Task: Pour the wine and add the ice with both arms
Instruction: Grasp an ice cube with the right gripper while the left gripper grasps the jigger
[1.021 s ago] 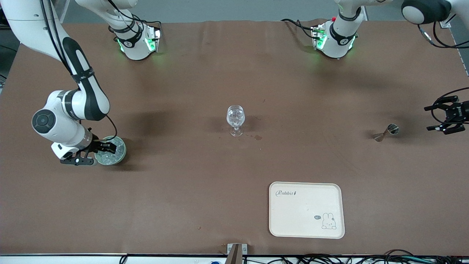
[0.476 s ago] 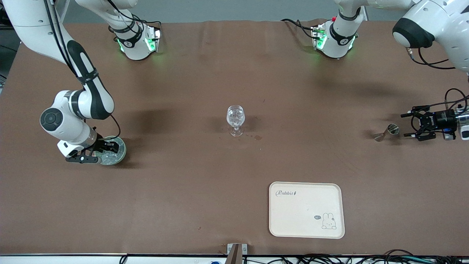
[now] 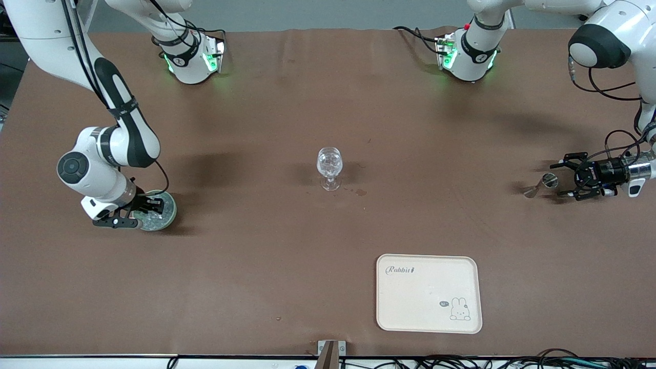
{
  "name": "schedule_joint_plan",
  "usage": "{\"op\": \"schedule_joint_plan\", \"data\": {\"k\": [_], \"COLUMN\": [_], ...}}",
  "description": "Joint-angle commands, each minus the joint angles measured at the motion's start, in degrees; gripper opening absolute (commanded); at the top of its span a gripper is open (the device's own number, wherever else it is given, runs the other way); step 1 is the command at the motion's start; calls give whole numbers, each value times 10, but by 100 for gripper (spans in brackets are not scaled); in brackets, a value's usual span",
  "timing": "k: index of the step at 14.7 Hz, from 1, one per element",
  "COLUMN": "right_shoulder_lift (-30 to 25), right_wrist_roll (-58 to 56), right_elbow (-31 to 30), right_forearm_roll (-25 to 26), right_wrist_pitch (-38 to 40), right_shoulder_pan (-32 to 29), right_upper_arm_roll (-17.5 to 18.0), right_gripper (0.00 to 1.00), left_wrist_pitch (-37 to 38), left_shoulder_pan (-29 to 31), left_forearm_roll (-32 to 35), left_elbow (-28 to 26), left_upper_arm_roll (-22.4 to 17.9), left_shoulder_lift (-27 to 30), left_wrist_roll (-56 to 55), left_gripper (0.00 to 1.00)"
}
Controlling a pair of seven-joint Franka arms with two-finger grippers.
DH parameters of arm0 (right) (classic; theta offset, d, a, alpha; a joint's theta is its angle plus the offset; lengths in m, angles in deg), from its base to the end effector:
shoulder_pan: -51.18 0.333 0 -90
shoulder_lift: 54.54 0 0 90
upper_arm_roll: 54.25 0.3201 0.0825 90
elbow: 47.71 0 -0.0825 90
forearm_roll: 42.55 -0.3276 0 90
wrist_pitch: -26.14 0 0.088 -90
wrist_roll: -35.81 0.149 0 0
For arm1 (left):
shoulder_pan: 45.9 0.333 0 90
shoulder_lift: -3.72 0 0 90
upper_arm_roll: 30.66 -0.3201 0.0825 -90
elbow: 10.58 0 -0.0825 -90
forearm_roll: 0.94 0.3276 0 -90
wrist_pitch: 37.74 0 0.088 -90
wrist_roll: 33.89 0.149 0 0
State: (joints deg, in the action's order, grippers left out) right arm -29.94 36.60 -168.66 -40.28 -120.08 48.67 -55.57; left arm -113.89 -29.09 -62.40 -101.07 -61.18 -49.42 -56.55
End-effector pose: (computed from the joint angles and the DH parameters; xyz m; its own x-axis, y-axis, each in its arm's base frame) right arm 0.5501 -0.0372 0.2183 0.9989 -0.0455 0.0115 -0.0458 -0.9984 0.0318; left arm 0.4839 0.2591 0.1489 -0.0302 0.4552 -0.8899 0.9993 0.0341 -0.0165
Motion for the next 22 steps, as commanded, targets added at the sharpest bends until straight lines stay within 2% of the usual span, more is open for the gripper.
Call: {"op": "schedule_joint_plan", "data": {"k": [1,8,12,14,15,18,19,20,22], "right_shoulder_lift": [-2,-2,-3,-3,-3,-4,-6,-8,-11], "right_wrist_roll": [-4,-3,-3,0,1,5,5,5,2], "right_elbow": [-7,-4,8,29,40,63,64,64,72], "right_forearm_roll": [-1,-1,-1,-2,-3,-8,-8,-8,-9], "right_wrist_pitch": [-9,-3,9,49,68,113,113,113,115], "right_shoulder_pan": [-6,-5,-2,-1,-1,1,1,1,1], "right_upper_arm_roll": [4,4,4,4,4,6,6,6,6], "right_gripper": [34,22,10,5,5,3,2,1,1], "left_wrist_pitch": [-3,-1,-1,-1,0,1,3,6,9], "left_shoulder_pan": [6,20,15,20,23,18,18,19,21], "left_forearm_roll": [-15,-31,-59,-79,-96,-96,-96,-96,-96], "left_elbow": [23,-13,-28,-52,-66,-68,-67,-67,-67], "left_upper_arm_roll": [14,45,55,62,62,63,63,63,63], "left_shoulder_lift": [-13,-6,-5,-5,-4,2,3,7,10], "left_wrist_roll": [-15,25,29,30,36,41,41,41,41], "left_gripper": [100,100,100,93,93,89,86,73,71]}}
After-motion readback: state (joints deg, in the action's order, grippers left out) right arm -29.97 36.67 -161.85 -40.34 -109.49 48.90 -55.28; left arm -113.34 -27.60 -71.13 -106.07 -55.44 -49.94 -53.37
